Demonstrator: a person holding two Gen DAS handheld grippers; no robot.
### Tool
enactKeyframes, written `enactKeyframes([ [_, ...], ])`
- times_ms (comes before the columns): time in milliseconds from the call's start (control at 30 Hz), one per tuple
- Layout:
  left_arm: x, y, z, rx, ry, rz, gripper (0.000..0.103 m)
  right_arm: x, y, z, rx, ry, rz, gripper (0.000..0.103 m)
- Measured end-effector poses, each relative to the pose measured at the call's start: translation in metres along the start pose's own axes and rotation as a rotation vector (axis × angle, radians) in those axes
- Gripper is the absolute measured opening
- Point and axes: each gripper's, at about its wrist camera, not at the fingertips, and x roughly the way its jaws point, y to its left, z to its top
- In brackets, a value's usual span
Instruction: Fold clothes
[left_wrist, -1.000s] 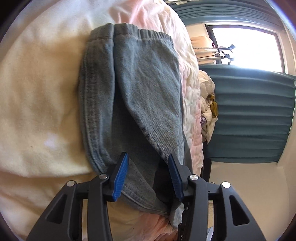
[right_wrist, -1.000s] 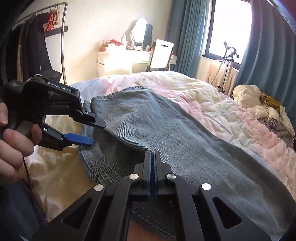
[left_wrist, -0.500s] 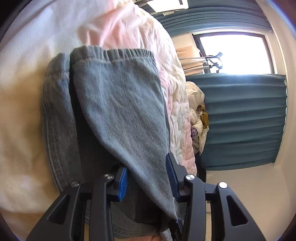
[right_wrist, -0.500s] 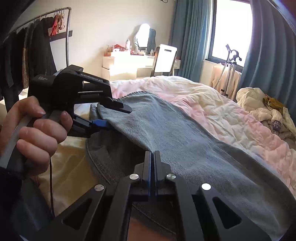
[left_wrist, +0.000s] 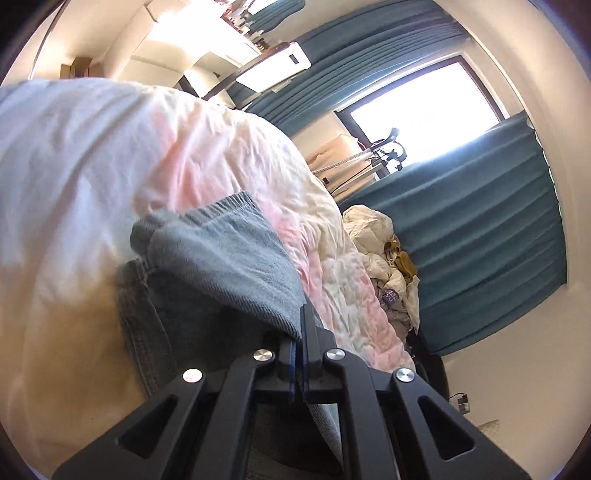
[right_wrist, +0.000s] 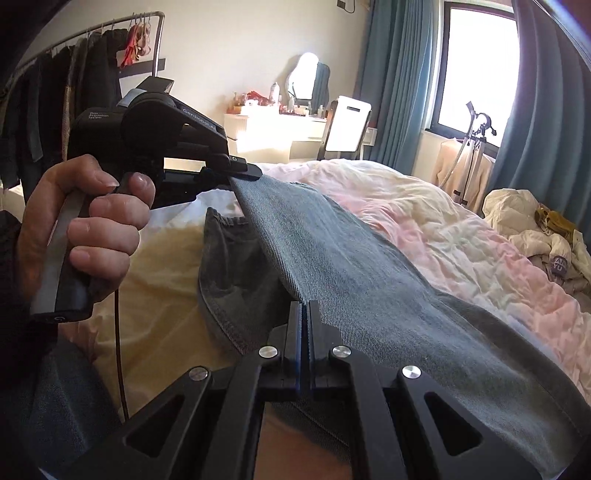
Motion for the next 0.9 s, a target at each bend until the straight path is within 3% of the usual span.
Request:
enactKeyframes([
  [133, -0.016, 0.031, -0.006, -0.070, 0.049, 0.102, 0.001, 0.005, 0.014, -0.006, -0.013, 0.036, 0.020, 0.001],
  [267, -0.014, 0.040, -0.010, -0.062, 0.069, 0.181, 0.002, 0.009, 0.023, -0.013, -0.030, 0.064, 0.046, 0.001],
  [433, 0.019, 0.057, -0.018, -0.091, 0.175, 0.317, 0.002, 0.033, 0.022, -0.028, -0.016, 0.146, 0.074, 0.001],
  [667, 0.011, 0.036, -0.025, 0.030, 0.164, 0.429, 0.008, 0.040, 0.012, -0.037, 0.109, 0.187, 0.104, 0.009],
  [733, -0.002, 0.027, -0.029, 0.047, 0.123, 0.429, 0.016, 0.032, 0.010, -0.034, 0.124, 0.191, 0.108, 0.017],
  [767, -0.010, 0.022, -0.031, 0.059, 0.099, 0.425, 0.019, 0.025, 0.008, -0.034, 0.129, 0.184, 0.102, 0.026],
  [800, -0.018, 0.016, -0.033, 0.071, 0.074, 0.420, 0.025, 0.018, 0.007, -0.033, 0.134, 0.176, 0.097, 0.037],
  [900, -0.043, -0.004, -0.041, 0.115, -0.009, 0.373, 0.047, -0.004, -0.002, -0.032, 0.169, 0.154, 0.074, 0.051],
])
